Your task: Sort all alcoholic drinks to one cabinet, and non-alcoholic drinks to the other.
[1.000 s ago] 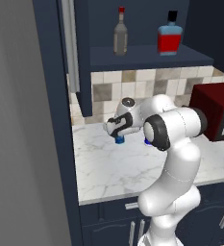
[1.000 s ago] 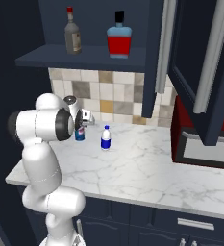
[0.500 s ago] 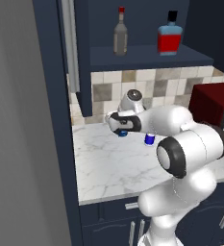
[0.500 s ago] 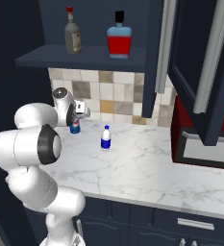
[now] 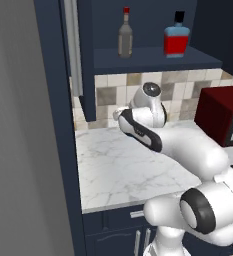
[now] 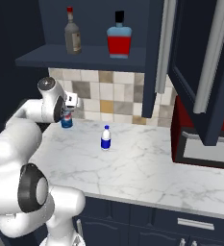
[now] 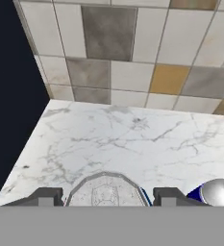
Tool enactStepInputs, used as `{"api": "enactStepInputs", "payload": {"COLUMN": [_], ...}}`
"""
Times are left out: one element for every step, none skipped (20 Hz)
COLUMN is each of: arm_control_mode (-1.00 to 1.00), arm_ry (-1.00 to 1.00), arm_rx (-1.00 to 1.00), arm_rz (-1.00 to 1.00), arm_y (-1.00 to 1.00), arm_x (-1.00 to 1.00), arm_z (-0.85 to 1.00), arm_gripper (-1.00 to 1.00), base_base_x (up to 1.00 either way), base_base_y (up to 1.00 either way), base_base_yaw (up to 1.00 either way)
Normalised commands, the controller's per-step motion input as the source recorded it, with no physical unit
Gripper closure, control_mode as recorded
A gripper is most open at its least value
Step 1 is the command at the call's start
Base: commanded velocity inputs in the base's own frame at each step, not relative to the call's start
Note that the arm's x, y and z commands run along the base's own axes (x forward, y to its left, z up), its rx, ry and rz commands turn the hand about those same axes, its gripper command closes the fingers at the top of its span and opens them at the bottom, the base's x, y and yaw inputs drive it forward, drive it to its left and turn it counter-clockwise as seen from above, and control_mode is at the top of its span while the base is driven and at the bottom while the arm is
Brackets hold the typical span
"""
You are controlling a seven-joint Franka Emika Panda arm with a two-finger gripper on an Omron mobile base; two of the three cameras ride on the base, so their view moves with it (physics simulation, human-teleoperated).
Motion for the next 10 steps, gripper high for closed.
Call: {"api": "enactStepInputs", "payload": {"arm_control_mode": [-1.00,-1.00,-1.00,-1.00,-1.00,-1.00,-1.00,-1.00,-1.00,-1.00], "arm_ry": [0.00,0.00,0.00,0.00,0.00,0.00,0.00,-0.02,-0.02,-0.01], "arm_rx": [0.06,0.06,0.04,0.03,0.03,0.01,0.01,0.00,0.00,0.00], "arm_rz": [-0.02,-0.02,-0.01,-0.01,-0.01,0.00,0.00,0.00,0.00,0.00], "arm_y": [0.00,0.00,0.00,0.00,0.00,0.00,0.00,0.00,0.00,0.00], "arm_x": [-0.74,-0.79,-0.81,-0.80,-0.79,-0.77,-0.76,-0.71,-0.59,-0.57], "arm_z": [0.62,0.62,0.58,0.54,0.51,0.50,0.45,0.40,0.40,0.39], "arm_gripper": [1.00,1.00,1.00,1.00,1.00,1.00,1.00,1.00,1.00,1.00], "base_base_x": [0.00,0.00,0.00,0.00,0.00,0.00,0.00,0.00,0.00,0.00], "base_base_y": [0.00,0.00,0.00,0.00,0.00,0.00,0.00,0.00,0.00,0.00], "base_base_yaw": [0.00,0.00,0.00,0.00,0.00,0.00,0.00,0.00,0.00,0.00]}}
